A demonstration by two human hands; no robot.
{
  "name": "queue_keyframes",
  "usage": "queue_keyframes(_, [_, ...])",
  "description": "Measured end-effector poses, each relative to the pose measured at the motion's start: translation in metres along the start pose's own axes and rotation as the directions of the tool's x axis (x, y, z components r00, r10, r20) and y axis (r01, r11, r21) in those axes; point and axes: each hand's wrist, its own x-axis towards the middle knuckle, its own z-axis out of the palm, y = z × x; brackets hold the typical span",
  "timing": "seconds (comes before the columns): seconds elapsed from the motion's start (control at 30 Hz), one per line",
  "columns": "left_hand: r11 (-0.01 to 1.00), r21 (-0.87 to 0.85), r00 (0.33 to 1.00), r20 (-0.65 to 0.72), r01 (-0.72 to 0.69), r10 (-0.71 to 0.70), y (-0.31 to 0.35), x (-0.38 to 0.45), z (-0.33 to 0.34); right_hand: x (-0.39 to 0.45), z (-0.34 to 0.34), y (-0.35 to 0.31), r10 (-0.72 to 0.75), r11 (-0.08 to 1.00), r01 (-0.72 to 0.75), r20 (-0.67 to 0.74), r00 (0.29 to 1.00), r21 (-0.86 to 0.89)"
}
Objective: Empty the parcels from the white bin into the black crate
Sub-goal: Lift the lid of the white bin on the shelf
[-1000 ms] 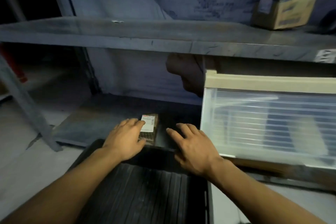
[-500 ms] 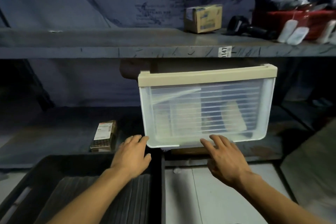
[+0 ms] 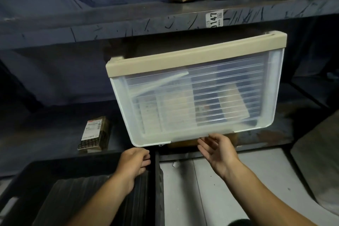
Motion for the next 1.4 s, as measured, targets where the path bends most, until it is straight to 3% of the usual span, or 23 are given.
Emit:
queue_keyframes(0.3, [0.981, -0.196, 0.997, 0.075, 0.013, 0.002, -0.004, -0.049, 0.000, -0.068, -0.020, -0.004, -0.029, 0.986, 0.029, 0.003, 1.000, -0.163])
queue_keyframes(0.5, [0.812, -0.583, 0.978, 0.181, 0.021, 0.105, 0.005, -0.108, -0.024, -0.132, -0.030, -0.016, -0.173, 0.946, 0.201, 0.128, 0.977, -0.256])
queue_keyframes(0.6, [0.739, -0.673, 0.972, 0.181, 0.012, 0.149, 0.024, -0.135, -0.034, -0.161, -0.027, -0.025, -0.198, 0.931, 0.244, 0.188, 0.962, -0.271])
queue_keyframes(0.7, [0.728, -0.684, 0.974, 0.138, -0.035, 0.177, 0.044, -0.156, -0.039, -0.184, -0.027, -0.035, -0.259, 0.855, 0.333, 0.230, 0.938, -0.398])
queue_keyframes(0.77, [0.728, -0.682, 0.973, 0.114, -0.071, 0.202, 0.057, -0.166, -0.042, -0.199, -0.030, -0.041, -0.406, 0.687, 0.515, 0.316, 0.857, -0.513])
queue_keyframes(0.8, [0.725, -0.683, 0.972, 0.100, -0.088, 0.213, 0.064, -0.170, -0.043, -0.205, -0.031, -0.045, -0.523, 0.511, 0.639, 0.382, 0.762, -0.575])
queue_keyframes(0.83, [0.721, -0.685, 0.971, 0.088, -0.103, 0.222, 0.070, -0.172, -0.044, -0.210, -0.031, -0.051, -0.632, 0.264, 0.739, 0.468, 0.618, -0.620])
queue_keyframes(0.87, [0.719, -0.685, 0.970, 0.076, -0.117, 0.230, 0.076, -0.174, -0.045, -0.213, -0.030, -0.057, -0.702, -0.026, 0.783, 0.569, 0.428, -0.621])
queue_keyframes(0.9, [0.720, -0.682, 0.970, 0.065, -0.130, 0.236, 0.081, -0.176, -0.046, -0.214, -0.027, -0.064, -0.704, -0.319, 0.756, 0.677, 0.214, -0.571])
queue_keyframes(0.93, [0.722, -0.678, 0.969, 0.056, -0.139, 0.239, 0.085, -0.177, -0.046, -0.211, -0.023, -0.071, -0.639, -0.548, 0.674, 0.768, 0.045, -0.495])
queue_keyframes(0.97, [0.725, -0.673, 0.969, 0.051, -0.144, 0.240, 0.087, -0.177, -0.046, -0.205, -0.019, -0.075, -0.554, -0.700, 0.574, 0.830, -0.061, -0.425])
queue_keyframes(1.0, [0.729, -0.669, 0.970, 0.052, -0.144, 0.239, 0.088, -0.177, -0.045, -0.197, -0.015, -0.079, -0.458, -0.794, 0.496, 0.883, -0.106, -0.352])
queue_keyframes(1.1, [0.731, -0.671, 0.968, 0.080, -0.124, 0.237, 0.087, -0.176, -0.043, -0.172, -0.005, -0.083, -0.285, -0.899, 0.377, 0.951, -0.116, -0.224])
queue_keyframes(1.4, [0.732, -0.670, 0.970, 0.075, -0.122, 0.229, 0.086, -0.166, -0.043, -0.146, 0.000, -0.077, -0.213, -0.924, 0.350, 0.968, -0.131, -0.156])
